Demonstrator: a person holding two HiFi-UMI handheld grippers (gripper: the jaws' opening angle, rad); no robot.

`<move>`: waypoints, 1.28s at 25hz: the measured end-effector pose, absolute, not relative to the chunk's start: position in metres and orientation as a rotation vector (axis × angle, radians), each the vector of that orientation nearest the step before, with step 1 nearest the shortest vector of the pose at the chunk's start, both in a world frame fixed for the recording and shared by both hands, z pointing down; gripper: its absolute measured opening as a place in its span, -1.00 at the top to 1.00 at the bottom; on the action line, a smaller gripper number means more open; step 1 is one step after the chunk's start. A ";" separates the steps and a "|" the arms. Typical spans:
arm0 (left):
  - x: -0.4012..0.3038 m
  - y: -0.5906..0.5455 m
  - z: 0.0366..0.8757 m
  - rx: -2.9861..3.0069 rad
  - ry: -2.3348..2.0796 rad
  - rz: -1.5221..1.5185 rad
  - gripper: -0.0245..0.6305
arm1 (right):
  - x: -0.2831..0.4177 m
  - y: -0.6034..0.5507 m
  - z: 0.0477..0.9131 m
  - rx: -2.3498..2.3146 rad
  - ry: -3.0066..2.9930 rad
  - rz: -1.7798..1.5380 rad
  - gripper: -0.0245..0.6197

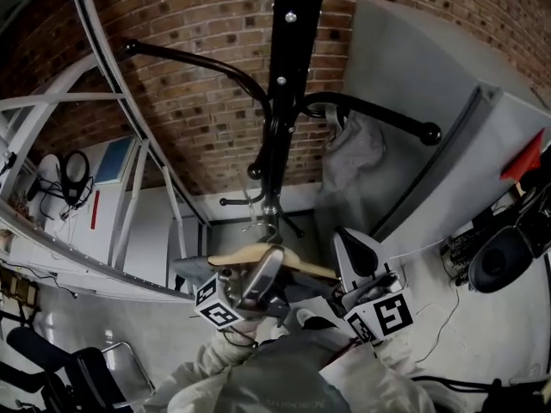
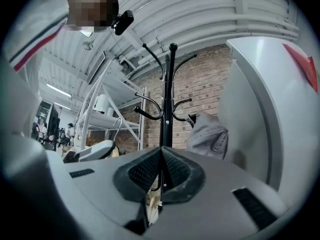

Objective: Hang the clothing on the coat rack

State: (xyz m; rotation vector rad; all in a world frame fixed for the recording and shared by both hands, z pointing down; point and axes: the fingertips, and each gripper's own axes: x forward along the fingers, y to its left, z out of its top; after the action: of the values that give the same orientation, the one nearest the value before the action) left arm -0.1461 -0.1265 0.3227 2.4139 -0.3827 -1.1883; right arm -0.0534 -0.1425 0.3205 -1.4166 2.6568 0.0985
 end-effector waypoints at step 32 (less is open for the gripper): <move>-0.147 -0.160 0.290 2.461 -0.544 -1.166 0.60 | -0.040 -0.167 0.298 -1.387 2.617 0.163 0.85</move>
State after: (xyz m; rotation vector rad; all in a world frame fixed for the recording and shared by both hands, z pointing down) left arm -0.1473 -0.1600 0.2901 2.4605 -0.5436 -1.1660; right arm -0.0401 -0.1667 0.2985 -1.3872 2.6173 0.1630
